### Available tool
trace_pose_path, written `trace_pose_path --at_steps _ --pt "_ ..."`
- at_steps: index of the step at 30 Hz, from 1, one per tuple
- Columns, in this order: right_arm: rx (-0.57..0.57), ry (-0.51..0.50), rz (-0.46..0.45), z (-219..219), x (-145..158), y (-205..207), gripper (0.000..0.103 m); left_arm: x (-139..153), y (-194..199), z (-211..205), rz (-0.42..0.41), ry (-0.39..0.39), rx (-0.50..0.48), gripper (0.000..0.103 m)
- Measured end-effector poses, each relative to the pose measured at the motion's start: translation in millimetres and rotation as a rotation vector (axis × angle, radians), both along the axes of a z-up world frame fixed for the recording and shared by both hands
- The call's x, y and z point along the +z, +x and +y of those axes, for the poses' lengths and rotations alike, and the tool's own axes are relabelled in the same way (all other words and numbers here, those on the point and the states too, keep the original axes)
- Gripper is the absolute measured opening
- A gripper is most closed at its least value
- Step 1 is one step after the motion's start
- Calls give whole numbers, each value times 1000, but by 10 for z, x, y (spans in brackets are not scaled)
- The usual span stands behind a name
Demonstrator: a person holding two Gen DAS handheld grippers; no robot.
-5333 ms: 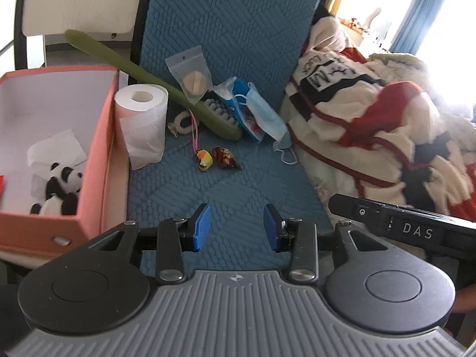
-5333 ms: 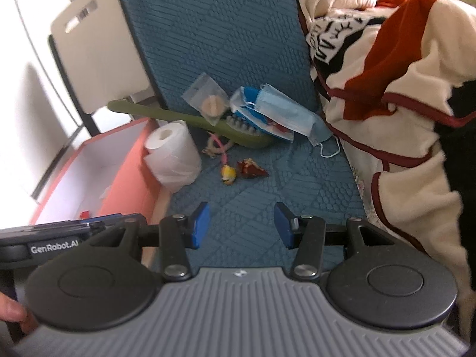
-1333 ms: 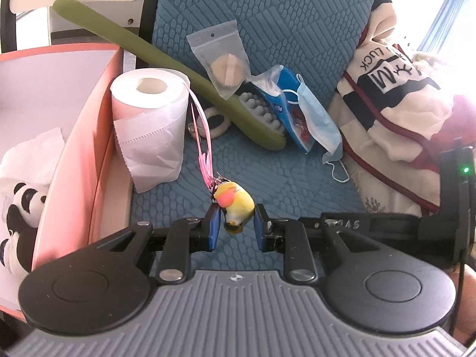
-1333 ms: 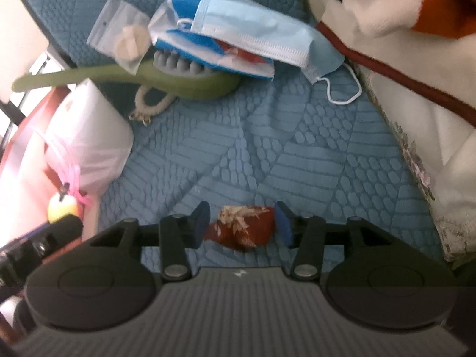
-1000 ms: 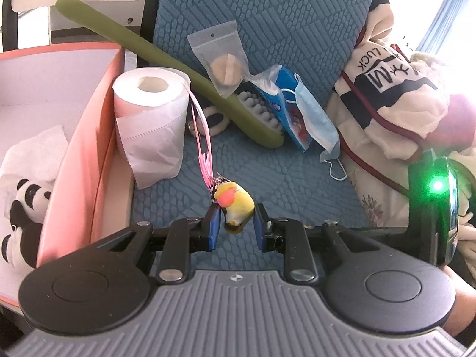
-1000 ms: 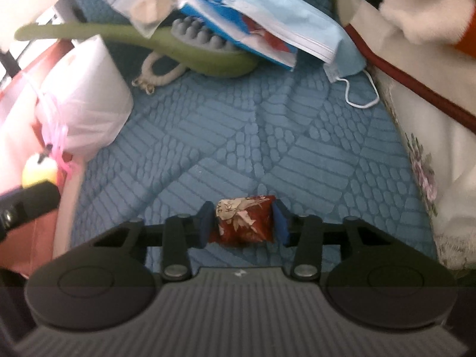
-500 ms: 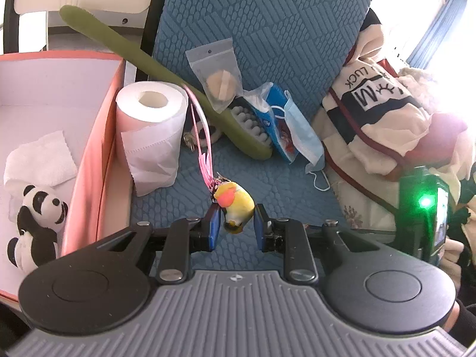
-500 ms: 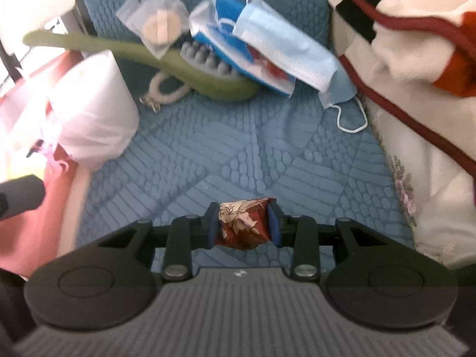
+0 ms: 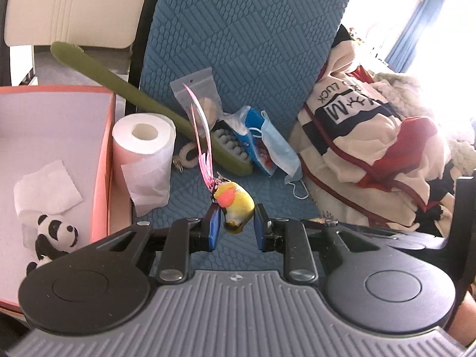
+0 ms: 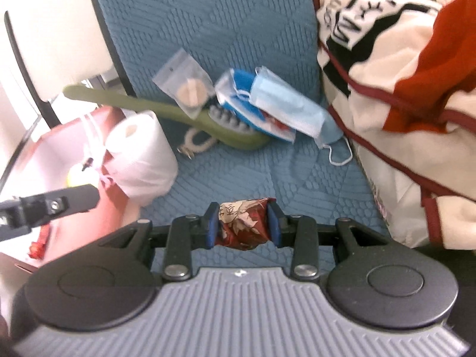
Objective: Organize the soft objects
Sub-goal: 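Carry the bird toy and wrapper in both tools over the pink box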
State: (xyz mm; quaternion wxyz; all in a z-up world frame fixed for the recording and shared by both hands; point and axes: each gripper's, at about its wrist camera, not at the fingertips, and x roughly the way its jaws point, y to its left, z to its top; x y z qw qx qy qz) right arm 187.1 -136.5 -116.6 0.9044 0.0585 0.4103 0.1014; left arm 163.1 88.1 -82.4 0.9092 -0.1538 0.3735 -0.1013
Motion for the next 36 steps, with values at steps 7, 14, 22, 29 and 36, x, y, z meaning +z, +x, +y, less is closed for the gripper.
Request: trace_pose_path --at_steps 7,14,22,29,36 --pt "39 27 -45 188 212 -94 38 80 -123 163 -15 -9 0 28" --pt "98 34 -66 489 351 -122 38 144 -199 444 -28 -5 36 28" --pt "215 57 -98 1019 540 -226 38 216 -350 901 -40 9 105 28" --pt "337 65 -91 1610 592 -341 38 180 -550 1379 -29 27 178 28" --pt "423 44 -48 1996 470 -468 38 16 -723 1795 18 18 234 28"
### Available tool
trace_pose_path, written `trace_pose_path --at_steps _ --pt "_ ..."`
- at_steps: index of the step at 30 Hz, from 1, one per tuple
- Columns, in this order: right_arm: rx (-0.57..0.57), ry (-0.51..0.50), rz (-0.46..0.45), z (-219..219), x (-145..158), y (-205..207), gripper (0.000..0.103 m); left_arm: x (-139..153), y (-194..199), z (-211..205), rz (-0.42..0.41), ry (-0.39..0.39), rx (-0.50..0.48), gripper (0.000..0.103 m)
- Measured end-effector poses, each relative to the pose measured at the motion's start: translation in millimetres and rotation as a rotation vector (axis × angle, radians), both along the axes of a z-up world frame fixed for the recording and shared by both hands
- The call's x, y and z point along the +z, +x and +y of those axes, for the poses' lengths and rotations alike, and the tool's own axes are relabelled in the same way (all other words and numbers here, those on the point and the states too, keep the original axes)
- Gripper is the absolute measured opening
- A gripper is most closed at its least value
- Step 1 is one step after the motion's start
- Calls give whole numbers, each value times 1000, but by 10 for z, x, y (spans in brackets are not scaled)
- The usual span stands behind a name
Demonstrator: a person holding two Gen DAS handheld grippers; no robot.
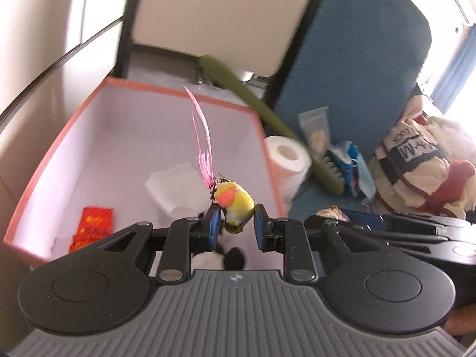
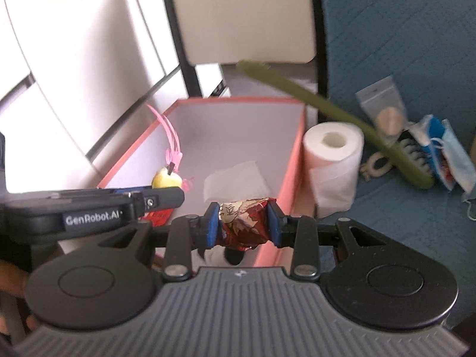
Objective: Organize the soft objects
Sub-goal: 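Carry the bird toy and wrapper in both tools over the pink box, then open both tools to drop the bird toy and wrapper into the box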
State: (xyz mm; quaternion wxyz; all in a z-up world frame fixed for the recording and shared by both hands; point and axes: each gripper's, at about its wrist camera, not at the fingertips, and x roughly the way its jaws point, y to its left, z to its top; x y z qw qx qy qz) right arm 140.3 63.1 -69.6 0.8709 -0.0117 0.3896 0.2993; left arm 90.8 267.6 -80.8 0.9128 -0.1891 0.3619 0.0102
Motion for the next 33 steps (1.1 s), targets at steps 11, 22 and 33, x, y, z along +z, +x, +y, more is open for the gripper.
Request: trace_pose_path --at_steps 11,22,33 --pt "33 -52 41 530 -228 177 38 -345 134 577 90 -17 51 28" --pt "18 -81 95 879 -434 416 39 -552 157 935 146 -47 79 28" --pt "1 -55 103 862 -347 415 54 -505 106 1007 132 -60 85 39"
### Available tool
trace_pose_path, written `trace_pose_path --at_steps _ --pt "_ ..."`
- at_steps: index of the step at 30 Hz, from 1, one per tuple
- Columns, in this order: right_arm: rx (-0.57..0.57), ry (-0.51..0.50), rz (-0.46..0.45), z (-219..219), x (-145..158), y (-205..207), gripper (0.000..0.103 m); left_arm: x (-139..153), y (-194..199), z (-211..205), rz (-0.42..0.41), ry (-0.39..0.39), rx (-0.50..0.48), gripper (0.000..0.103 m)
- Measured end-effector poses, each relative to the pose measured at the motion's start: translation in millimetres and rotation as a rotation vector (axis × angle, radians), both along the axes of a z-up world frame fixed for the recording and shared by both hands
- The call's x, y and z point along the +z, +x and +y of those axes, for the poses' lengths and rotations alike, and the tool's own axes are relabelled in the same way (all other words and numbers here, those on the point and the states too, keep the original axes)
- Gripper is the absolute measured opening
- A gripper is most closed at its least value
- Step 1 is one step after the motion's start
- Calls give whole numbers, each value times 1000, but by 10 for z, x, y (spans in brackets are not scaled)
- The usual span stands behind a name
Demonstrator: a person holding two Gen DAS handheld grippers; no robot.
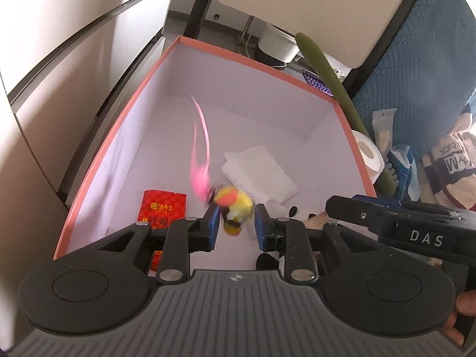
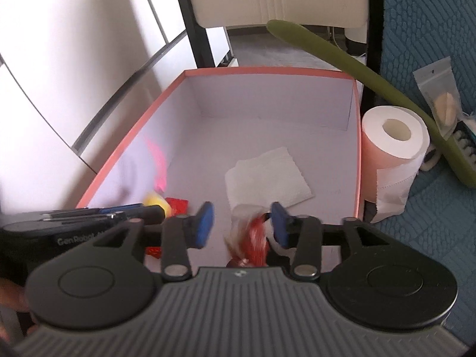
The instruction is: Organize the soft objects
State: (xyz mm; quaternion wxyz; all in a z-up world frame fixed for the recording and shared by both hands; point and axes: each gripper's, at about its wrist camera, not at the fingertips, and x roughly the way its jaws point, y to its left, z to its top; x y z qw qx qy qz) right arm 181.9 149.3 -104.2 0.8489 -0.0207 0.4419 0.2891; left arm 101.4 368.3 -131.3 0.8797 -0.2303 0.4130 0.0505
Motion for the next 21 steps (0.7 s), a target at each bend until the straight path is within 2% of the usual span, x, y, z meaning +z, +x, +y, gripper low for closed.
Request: trace_pose_path --at_steps 1,2,11,21 --pt "-7 3 0 -12 17 0 60 16 -2 -8 -1 2 5 45" --pt "-16 12 -1 -37 42 -3 61 38 -7 -19 -5 8 11 51" --pt "-29 59 -46 -284 259 -83 61 276 -104 -243 -62 33 8 51" --pt "-82 93 -135 -733 464 -197 61 494 -101 -746 -123 54 -49 51"
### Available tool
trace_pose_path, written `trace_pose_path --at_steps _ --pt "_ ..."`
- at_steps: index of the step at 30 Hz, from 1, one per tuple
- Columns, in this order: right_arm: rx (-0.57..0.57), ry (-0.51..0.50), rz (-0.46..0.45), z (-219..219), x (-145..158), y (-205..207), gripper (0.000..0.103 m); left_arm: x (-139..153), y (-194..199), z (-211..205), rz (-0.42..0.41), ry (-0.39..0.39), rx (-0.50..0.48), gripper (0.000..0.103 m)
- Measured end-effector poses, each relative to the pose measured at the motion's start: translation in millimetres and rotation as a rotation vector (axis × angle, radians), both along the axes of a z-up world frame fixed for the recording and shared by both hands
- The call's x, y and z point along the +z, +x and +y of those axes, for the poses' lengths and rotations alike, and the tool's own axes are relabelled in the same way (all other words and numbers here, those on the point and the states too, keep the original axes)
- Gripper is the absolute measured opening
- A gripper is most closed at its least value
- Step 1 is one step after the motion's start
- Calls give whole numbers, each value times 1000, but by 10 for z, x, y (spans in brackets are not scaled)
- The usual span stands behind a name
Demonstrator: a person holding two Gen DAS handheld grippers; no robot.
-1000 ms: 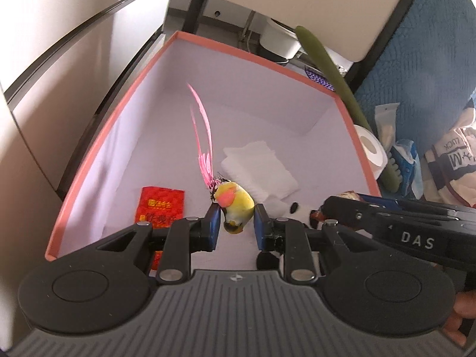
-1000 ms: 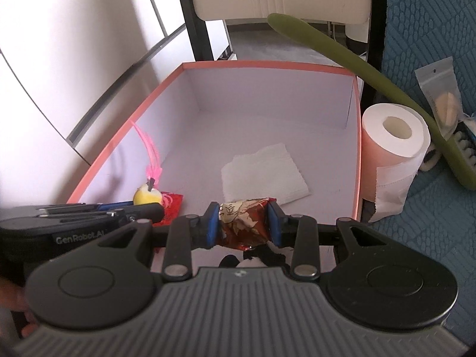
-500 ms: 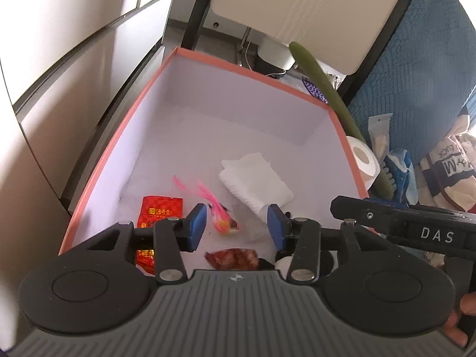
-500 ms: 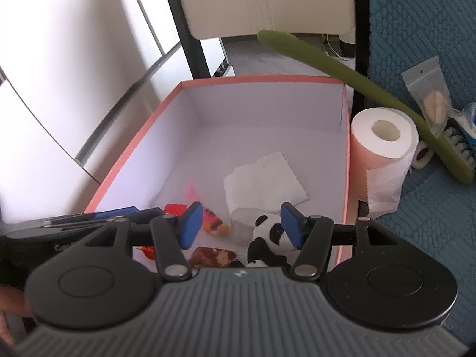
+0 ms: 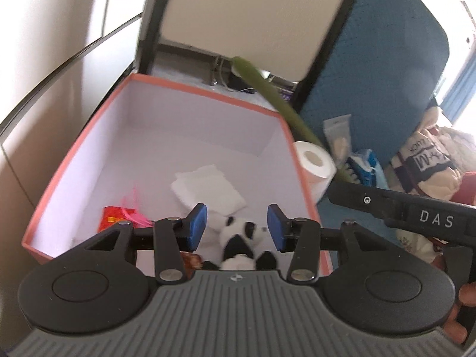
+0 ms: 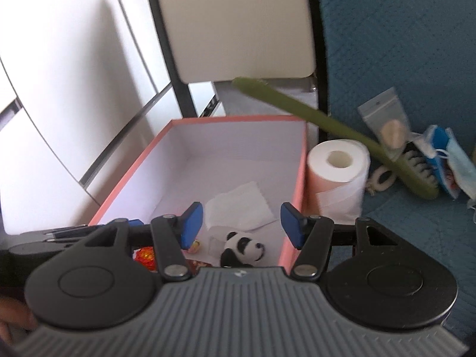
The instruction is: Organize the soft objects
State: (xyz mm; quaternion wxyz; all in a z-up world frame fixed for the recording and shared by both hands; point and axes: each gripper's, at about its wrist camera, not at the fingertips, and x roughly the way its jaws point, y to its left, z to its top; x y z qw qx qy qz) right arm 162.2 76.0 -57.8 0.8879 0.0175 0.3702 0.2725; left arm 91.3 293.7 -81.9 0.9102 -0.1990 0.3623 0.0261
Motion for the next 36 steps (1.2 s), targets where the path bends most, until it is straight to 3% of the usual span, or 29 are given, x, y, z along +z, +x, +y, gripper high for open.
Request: trace_pose_path --at_steps 19,36 --pt "-152 29 -64 -1031 100 -190 61 253 19 -929 -50 50 -133 51" --pt "-237 48 -60 -1839 -127 -363 61 187 46 -1700 -48 36 -196 51"
